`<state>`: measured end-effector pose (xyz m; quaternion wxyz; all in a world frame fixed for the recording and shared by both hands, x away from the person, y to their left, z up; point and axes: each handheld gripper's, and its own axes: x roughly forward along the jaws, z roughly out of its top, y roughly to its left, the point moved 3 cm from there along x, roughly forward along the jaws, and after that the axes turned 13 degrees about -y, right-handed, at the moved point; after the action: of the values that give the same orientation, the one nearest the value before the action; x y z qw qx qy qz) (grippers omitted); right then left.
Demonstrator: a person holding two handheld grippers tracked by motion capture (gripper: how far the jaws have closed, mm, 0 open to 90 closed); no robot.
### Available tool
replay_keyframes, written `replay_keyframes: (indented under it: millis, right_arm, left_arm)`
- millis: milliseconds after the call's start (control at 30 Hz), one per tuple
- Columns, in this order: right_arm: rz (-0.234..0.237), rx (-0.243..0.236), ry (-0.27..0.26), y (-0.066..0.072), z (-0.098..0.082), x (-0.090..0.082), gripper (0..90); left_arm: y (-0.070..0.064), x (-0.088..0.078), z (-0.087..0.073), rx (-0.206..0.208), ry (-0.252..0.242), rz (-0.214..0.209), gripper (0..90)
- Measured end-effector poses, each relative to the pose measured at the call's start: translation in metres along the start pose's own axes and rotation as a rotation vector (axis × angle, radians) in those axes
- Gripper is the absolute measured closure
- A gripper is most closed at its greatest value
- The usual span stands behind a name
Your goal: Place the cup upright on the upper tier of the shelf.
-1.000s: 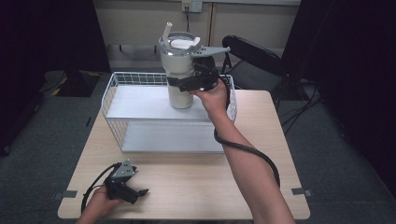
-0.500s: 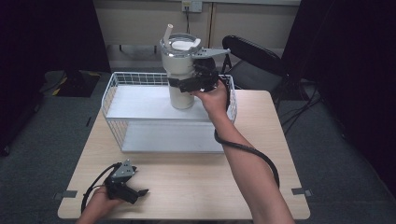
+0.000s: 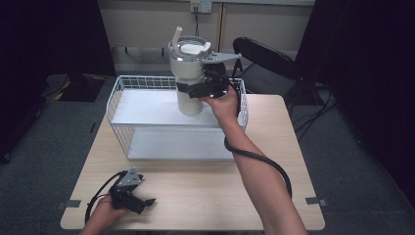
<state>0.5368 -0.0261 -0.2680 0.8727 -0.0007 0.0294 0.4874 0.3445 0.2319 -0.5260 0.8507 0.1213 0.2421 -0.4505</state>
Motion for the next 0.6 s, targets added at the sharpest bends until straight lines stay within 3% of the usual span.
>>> replay_keyframes:
  millis: [600]
  right_arm:
    - [0.003, -0.018, -0.020, 0.0009, -0.0036, -0.0026, 8.8]
  left_arm:
    - [-0.0001, 0.0000, 0.0000, 0.000, 0.000, 0.000, 0.0]
